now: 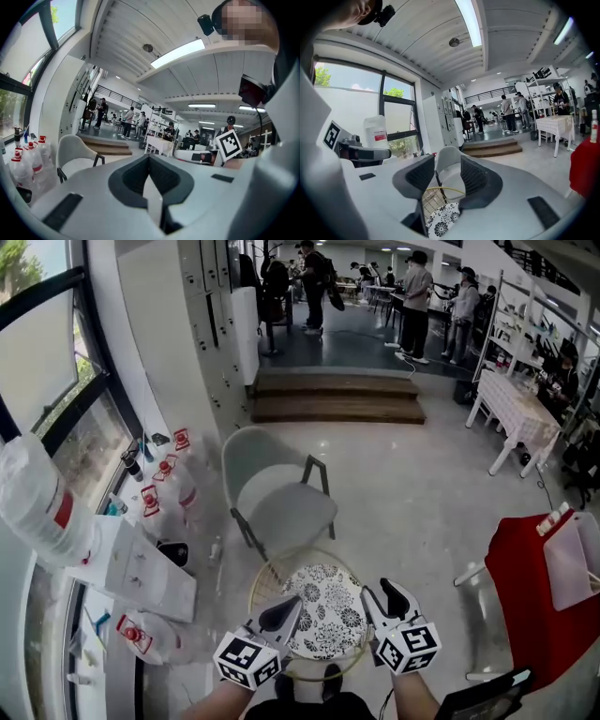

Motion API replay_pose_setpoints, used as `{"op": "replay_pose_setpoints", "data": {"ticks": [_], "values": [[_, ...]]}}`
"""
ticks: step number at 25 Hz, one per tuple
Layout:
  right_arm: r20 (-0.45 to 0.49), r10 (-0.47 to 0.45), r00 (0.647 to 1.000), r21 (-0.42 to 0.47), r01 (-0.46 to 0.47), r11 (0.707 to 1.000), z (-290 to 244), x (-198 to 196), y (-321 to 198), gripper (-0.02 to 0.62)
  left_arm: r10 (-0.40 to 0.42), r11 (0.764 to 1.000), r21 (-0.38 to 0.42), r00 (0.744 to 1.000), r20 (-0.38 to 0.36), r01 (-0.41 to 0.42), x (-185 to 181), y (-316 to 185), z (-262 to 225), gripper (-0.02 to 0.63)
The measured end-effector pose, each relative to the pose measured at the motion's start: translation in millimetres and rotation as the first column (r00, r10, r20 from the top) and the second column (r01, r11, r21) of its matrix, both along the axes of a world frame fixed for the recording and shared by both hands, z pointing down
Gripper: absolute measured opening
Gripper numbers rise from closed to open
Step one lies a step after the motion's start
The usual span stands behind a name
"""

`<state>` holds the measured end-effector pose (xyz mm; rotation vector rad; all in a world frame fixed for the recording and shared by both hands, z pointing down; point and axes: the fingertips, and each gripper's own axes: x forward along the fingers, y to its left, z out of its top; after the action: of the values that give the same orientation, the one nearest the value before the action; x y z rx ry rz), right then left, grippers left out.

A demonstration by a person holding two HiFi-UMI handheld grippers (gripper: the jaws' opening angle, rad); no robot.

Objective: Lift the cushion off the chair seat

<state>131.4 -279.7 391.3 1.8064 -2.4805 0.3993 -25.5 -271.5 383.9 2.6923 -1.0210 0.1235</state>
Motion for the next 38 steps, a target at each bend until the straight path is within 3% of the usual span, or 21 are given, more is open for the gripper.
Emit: {"op": "replay_pose_setpoints", "data": {"ticks": [8, 16, 27, 38], "values": [[0.032, 0.022, 0.999, -0.134, -0.017, 0.991, 79, 29, -22, 0.253, -0.033, 0.996, -0.086, 0.998, 0.046, 0.037, 20, -19, 51, 0.008], [0.041, 0.020, 0.999, -0.246, -0.009, 0.969, 155, 47, -42, 0.289, -0.020, 0.986, -0.166, 0.995, 0.094, 0.035, 44, -32, 107, 0.009], [0.068, 0.017, 0.998, -0.410, 0.012, 0.912, 269, 54, -43, 0.311, -0.034, 0.943, -0.321, 0.985, 0.167, 0.087, 55, -44, 195, 0.008], [0.058, 0.064, 0.996, -0.539, -0.023, 0.842, 373, 70, -33, 0.327, 0.006, 0.902, -0.422, 0.976, 0.218, 0.089, 77, -45, 275, 0.008]]}}
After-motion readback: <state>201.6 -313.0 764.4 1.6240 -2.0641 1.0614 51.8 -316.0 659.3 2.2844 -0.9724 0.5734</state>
